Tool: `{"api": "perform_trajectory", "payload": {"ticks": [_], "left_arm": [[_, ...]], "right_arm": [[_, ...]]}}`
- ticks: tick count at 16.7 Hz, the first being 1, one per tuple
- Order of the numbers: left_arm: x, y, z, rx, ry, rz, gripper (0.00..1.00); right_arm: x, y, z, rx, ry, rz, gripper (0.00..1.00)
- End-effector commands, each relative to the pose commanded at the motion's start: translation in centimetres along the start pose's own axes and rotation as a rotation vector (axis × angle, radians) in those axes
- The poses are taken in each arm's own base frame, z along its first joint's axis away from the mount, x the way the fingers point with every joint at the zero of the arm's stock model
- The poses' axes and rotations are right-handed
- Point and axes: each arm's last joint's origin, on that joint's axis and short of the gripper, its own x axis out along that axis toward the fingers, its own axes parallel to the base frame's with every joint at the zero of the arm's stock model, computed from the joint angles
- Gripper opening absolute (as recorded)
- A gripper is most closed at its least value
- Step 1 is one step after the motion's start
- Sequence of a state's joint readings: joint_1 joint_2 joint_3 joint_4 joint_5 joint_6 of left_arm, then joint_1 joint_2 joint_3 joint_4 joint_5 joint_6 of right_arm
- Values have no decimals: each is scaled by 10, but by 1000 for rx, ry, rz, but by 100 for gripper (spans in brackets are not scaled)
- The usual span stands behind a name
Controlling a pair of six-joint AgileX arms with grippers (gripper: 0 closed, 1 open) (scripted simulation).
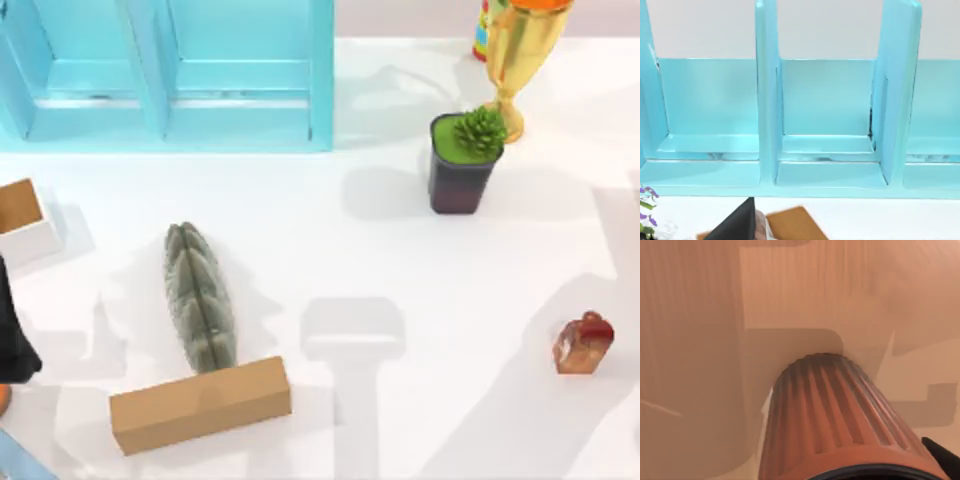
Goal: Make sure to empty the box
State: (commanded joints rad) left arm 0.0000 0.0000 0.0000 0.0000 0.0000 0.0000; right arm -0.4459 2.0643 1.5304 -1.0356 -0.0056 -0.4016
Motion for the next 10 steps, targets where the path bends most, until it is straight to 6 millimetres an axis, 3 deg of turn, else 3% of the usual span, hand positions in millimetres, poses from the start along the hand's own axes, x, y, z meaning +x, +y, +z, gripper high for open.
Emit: {"api": "perform_trajectory", "payload": {"ticks": [4,10], "left_arm": [[0,0,0,0,0,0,100],[0,0,0,0,0,0,100]], "right_arm": [[-24,-2,6,-2,5,2,0],[-94,-2,7,-1,7,3,0]]}}
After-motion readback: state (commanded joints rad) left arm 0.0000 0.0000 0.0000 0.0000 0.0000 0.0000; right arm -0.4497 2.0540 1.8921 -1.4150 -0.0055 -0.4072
